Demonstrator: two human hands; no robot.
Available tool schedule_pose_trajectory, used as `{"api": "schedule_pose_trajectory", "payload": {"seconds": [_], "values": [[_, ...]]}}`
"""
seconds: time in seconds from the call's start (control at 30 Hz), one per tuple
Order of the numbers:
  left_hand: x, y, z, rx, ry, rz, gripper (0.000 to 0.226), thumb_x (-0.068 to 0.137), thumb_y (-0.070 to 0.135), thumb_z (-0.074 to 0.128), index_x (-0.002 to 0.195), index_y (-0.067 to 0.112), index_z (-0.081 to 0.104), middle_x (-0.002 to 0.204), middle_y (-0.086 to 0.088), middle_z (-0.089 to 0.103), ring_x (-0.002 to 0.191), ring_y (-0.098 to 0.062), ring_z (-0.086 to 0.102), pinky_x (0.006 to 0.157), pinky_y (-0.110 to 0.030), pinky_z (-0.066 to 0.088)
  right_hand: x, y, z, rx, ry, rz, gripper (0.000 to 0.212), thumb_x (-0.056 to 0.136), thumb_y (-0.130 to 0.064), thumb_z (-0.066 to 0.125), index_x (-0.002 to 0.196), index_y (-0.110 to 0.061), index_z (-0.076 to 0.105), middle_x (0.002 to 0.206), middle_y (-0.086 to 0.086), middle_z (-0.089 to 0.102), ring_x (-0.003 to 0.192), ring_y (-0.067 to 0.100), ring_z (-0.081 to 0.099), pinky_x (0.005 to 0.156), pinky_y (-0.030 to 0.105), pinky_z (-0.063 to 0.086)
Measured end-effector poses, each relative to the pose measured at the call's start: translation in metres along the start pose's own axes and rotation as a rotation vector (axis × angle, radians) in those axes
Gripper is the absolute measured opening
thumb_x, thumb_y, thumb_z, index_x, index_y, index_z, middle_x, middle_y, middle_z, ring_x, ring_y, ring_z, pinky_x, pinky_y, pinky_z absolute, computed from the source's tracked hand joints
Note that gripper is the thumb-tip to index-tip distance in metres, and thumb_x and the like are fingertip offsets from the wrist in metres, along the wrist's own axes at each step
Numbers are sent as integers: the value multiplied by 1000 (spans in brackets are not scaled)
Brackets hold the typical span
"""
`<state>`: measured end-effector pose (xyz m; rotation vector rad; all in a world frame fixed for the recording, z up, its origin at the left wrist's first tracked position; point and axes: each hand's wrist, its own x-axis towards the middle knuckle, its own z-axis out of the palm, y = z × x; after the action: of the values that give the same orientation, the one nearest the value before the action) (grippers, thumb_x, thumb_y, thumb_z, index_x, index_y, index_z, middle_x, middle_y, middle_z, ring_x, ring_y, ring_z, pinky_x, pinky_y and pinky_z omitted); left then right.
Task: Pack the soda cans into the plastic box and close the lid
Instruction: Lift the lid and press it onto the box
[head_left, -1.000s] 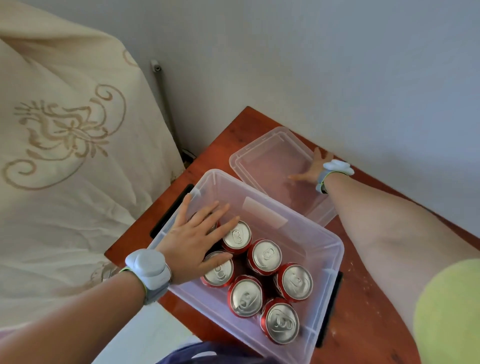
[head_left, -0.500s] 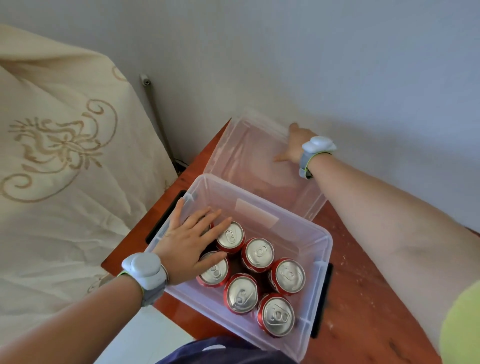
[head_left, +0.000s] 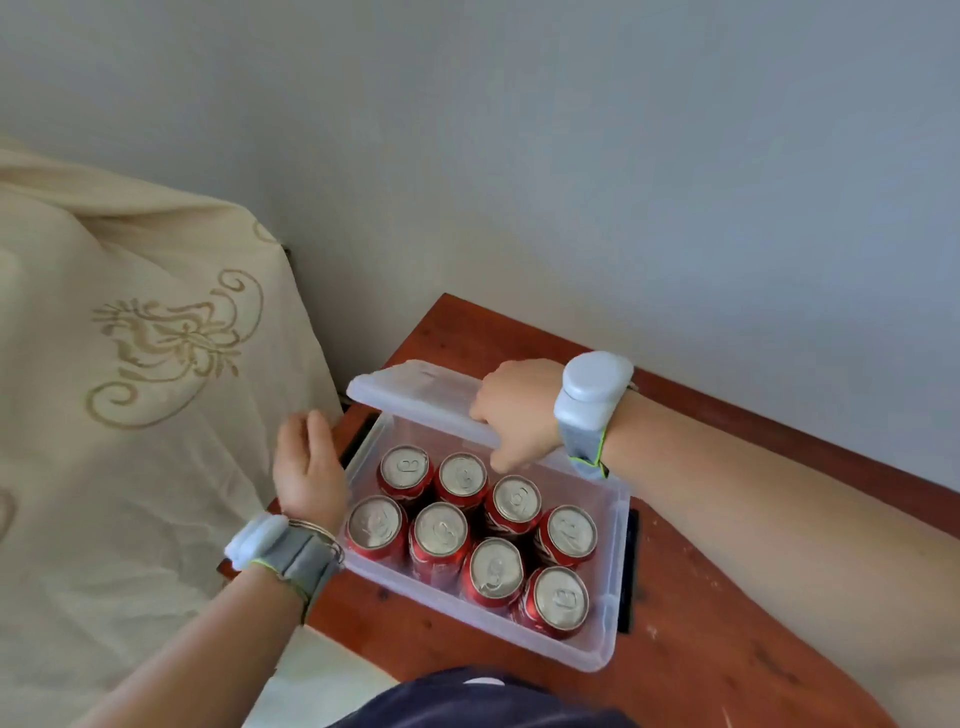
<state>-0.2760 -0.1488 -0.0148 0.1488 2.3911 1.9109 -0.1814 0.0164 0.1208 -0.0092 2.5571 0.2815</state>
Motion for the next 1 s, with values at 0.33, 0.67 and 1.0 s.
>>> {"api": "schedule_pose_trajectory", "payload": {"seconds": [0.33, 0.67, 1.0], "values": [[28, 13, -16, 331, -565, -182, 40, 90, 44, 50, 119, 19, 58, 124, -5, 61, 112, -27, 57, 104, -41, 42, 6, -62, 27, 194, 33, -132, 30, 88, -35, 56, 88, -7, 65, 78, 5, 64, 75, 27, 55, 63, 26, 36], [5, -7, -20, 710, -618, 150, 50, 99, 24, 32, 147, 22, 21, 132, -19, 53, 108, -34, 58, 95, -35, 43, 73, 4, 83, 564, 185, 495, 75, 86, -68, 37, 149, -33, 14, 154, 8, 27, 136, 37, 31, 105, 53, 31], [2, -35, -26, 653, -630, 75, 56, 94, 43, 38, 144, 25, 22, 155, -7, 23, 137, -29, 31, 113, -44, 30, 72, -13, 122, 406, 376, 539, 75, 85, -73, 18, 148, -35, 7, 137, 7, 46, 119, 32, 46, 93, 48, 37]]}}
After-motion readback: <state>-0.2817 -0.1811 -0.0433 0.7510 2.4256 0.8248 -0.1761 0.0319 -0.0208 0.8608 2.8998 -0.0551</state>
